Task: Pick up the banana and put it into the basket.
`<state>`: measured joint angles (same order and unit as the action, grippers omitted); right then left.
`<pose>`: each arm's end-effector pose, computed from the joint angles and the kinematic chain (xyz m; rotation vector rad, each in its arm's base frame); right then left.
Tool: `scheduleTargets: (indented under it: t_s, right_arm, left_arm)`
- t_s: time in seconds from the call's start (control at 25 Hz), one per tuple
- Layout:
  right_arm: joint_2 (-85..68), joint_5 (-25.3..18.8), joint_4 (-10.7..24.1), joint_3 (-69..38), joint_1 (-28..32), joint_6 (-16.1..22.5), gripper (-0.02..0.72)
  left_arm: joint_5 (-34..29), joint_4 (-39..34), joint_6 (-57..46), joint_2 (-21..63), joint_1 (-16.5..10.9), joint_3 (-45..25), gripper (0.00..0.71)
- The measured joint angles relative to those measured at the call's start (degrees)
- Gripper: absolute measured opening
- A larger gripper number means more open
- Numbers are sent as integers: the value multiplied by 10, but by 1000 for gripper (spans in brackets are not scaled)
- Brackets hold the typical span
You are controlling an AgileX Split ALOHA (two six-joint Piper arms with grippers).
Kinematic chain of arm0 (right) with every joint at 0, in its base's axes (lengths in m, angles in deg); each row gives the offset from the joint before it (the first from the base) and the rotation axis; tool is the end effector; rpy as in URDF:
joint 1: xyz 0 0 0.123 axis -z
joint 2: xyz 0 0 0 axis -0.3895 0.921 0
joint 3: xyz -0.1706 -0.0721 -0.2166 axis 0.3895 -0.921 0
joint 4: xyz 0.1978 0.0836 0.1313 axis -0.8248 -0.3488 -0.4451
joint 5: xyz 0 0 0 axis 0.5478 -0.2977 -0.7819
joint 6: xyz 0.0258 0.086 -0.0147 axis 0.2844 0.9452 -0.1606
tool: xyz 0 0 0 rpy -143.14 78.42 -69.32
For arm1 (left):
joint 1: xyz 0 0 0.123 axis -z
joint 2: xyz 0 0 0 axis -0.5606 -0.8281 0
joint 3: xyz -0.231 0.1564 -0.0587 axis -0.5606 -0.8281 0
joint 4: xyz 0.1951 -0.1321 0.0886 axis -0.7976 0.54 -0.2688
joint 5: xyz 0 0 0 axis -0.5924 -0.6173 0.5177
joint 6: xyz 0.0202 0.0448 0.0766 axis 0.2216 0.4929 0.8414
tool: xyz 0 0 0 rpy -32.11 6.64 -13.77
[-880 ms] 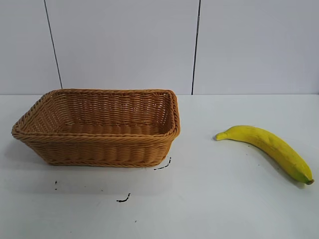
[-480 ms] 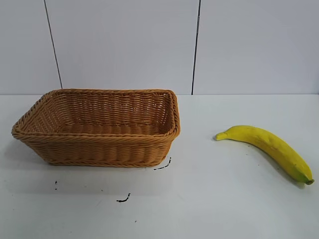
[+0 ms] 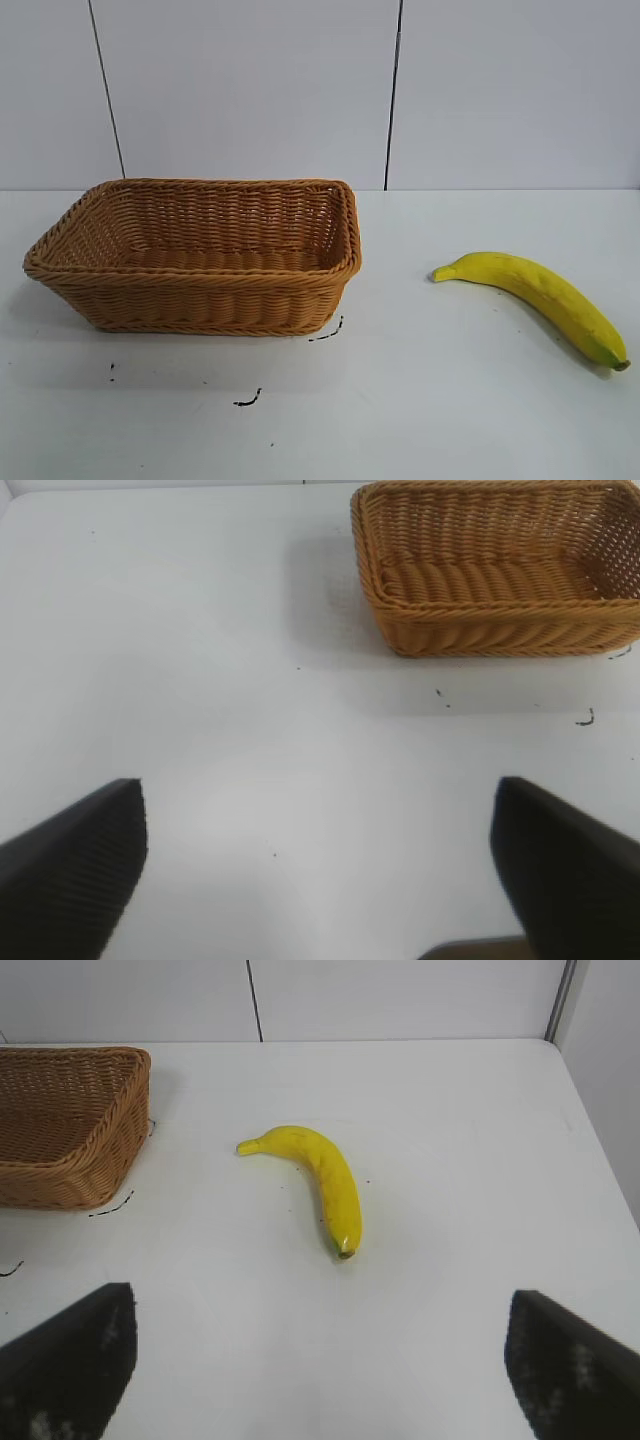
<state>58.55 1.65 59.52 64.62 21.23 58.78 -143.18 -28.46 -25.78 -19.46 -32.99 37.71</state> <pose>-0.0003 0.0017 0.2808 -0.0412 2.0300 0.0390 -0.0059 -0.0056 0.2770 0.0815 2.0424 -0.0612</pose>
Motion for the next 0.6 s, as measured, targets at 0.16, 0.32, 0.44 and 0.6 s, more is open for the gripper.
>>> scheduleTargets:
  t_s: [0.16, 0.32, 0.44, 0.6]
  right_arm:
    - [83, -1, 1, 15, 0, 0, 690]
    - [205, -1, 1, 47, 0, 0, 690]
    - [305, -1, 1, 78, 0, 0, 690]
    - [446, 0, 1, 124, 0, 0, 690]
  left_arm:
    - [0, 0, 0, 0, 0, 0, 693]
    - [-1, 0, 0, 0, 0, 0, 693]
    - [-1, 0, 0, 0, 0, 0, 693]
    - [-1, 0, 0, 0, 0, 0, 693]
